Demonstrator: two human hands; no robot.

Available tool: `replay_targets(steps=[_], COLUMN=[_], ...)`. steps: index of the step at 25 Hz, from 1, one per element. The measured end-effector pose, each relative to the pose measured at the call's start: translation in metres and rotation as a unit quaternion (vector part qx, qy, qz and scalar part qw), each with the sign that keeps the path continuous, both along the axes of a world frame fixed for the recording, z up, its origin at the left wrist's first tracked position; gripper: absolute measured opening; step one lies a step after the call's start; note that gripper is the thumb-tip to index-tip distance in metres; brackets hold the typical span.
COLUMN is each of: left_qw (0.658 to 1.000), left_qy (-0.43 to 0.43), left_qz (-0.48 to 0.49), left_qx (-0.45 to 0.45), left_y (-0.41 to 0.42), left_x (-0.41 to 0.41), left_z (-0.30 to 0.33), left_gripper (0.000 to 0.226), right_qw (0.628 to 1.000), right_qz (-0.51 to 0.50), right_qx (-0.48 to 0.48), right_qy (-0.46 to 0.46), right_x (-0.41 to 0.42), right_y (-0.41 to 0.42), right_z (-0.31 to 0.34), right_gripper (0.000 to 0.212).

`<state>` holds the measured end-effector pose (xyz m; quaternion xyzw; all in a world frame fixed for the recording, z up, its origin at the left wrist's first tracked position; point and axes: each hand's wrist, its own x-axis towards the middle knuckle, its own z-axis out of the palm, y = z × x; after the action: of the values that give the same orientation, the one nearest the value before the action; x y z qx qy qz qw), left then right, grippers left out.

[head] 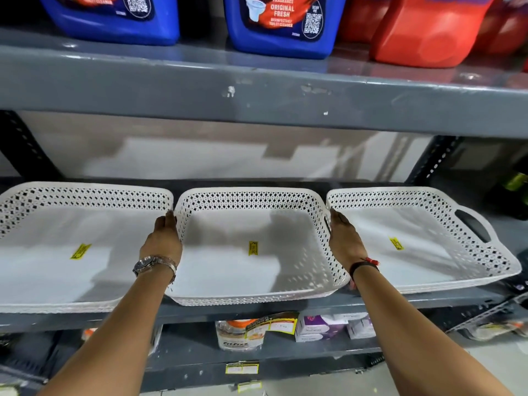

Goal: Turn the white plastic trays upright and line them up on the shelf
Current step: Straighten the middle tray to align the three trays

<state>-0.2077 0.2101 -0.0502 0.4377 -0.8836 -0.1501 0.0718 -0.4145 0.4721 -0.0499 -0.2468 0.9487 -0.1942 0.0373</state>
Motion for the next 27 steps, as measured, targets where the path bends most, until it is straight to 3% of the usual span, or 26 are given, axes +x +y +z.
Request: replay_targets(steps=[21, 24, 27], left_qw=[1.0, 1.0, 1.0], left_qy=[0.012, 0.014, -0.019], left_qz=[-0.011, -0.006, -0.02], left_qx=[0.002, 0.009, 0.003], left_y=[0.0007, 0.0016, 0.0021], left_x=[0.0054, 0.0055, 0.0061], left_z=[-0.002, -0.0001, 0.0013], left_gripper=[0.064, 0.057, 0.035], right_qw=[1.0, 1.0, 0.999], right_qz=[-0.017, -0.016, -0.018], right_qx=[-0.019, -0.026, -0.032], right_qy=[-0.001, -0.003, -0.004], right_x=[0.0087, 0.0099, 0.0096], right_y=[0.0054, 0.0058, 0.0054], right_z=[0.0019, 0.0022, 0.0034], right_gripper=[0.057, 0.057, 0.056])
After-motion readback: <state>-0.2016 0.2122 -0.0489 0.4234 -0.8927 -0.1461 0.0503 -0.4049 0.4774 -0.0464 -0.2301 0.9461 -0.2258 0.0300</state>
